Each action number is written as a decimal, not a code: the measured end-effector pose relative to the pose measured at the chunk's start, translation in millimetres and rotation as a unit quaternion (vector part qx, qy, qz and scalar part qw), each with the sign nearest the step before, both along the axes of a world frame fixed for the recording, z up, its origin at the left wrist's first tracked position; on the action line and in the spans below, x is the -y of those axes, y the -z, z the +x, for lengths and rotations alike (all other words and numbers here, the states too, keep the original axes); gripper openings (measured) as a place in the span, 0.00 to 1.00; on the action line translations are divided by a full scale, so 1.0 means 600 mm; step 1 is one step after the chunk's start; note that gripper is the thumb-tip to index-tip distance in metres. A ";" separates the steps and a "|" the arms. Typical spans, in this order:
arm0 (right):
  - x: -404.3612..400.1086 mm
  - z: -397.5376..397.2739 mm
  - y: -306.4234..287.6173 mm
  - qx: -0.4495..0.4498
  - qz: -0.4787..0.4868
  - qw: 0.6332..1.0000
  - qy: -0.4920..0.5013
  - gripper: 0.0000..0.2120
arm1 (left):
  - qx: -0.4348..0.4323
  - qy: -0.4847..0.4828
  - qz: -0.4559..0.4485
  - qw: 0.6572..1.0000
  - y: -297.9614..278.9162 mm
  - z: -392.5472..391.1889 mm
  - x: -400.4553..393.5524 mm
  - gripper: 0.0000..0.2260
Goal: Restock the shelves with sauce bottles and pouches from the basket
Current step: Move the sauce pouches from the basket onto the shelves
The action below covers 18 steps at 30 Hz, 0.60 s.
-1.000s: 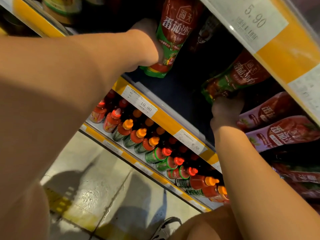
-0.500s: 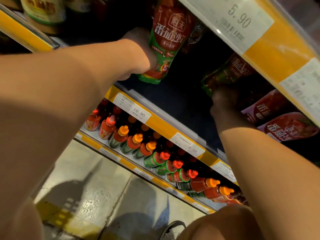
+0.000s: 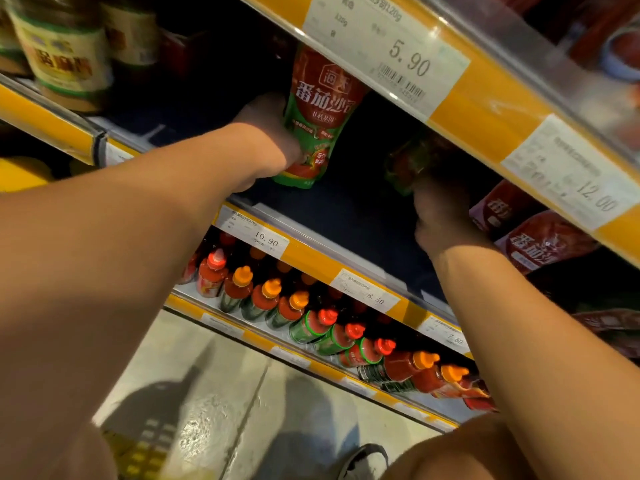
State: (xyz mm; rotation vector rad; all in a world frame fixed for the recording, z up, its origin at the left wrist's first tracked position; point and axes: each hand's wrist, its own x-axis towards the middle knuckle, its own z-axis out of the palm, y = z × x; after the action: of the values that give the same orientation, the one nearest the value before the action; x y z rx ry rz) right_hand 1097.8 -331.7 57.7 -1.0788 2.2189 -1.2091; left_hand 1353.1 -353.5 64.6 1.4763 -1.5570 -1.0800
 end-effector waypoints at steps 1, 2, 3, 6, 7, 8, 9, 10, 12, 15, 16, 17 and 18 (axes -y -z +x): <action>-0.021 0.002 -0.005 0.003 0.006 1.000 -0.010 0.23 | -0.004 -0.005 0.002 1.000 0.003 -0.003 -0.001 0.28; -0.046 0.006 -0.010 -0.027 0.025 0.999 -0.019 0.24 | -0.003 -0.005 -0.001 1.000 0.007 -0.006 -0.001 0.28; -0.076 0.011 -0.018 -0.068 0.053 0.995 -0.052 0.25 | 0.009 -0.003 -0.005 1.000 0.008 -0.011 -0.005 0.29; -0.170 0.013 -0.030 -0.109 0.128 0.952 -0.256 0.29 | 0.020 0.026 -0.017 0.999 0.010 -0.035 -0.006 0.28; -0.199 0.011 -0.034 -0.163 0.167 0.921 -0.312 0.33 | 0.022 0.036 -0.024 0.999 0.009 -0.046 -0.010 0.27; -0.223 0.006 -0.034 -0.233 0.202 0.886 -0.347 0.37 | 0.021 0.051 -0.027 0.998 0.010 -0.058 -0.010 0.27; -0.242 0.002 -0.031 -0.294 0.220 0.857 -0.363 0.40 | 0.016 0.064 -0.028 0.997 0.011 -0.071 -0.011 0.28; -0.255 0.001 -0.026 -0.331 0.228 0.839 -0.367 0.41 | 0.008 0.078 -0.030 0.996 0.013 -0.086 -0.011 0.28; -0.272 0.006 -0.012 -0.369 0.228 0.819 -0.376 0.43 | -0.008 0.101 -0.037 0.994 0.017 -0.118 -0.012 0.28; -0.280 -0.001 0.010 -0.381 0.209 0.814 -0.386 0.46 | -0.036 0.112 -0.054 0.992 0.025 -0.169 -0.011 0.26; -0.281 -0.008 0.014 -0.377 0.201 0.816 -0.388 0.46 | -0.050 0.111 -0.063 0.991 0.029 -0.185 -0.011 0.26; -0.282 -0.014 0.017 -0.374 0.193 0.818 -0.391 0.47 | -0.059 0.109 -0.072 0.990 0.031 -0.201 -0.011 0.26; -0.282 -0.020 0.019 -0.371 0.188 0.820 -0.393 0.46 | -0.071 0.104 -0.080 0.989 0.035 -0.214 -0.010 0.26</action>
State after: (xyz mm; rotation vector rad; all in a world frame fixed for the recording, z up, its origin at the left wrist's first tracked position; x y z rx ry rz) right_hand 1086.0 -162.7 46.0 -2.2067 1.9179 0.0435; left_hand 1224.5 -347.2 43.7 1.1238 -1.6819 -1.1226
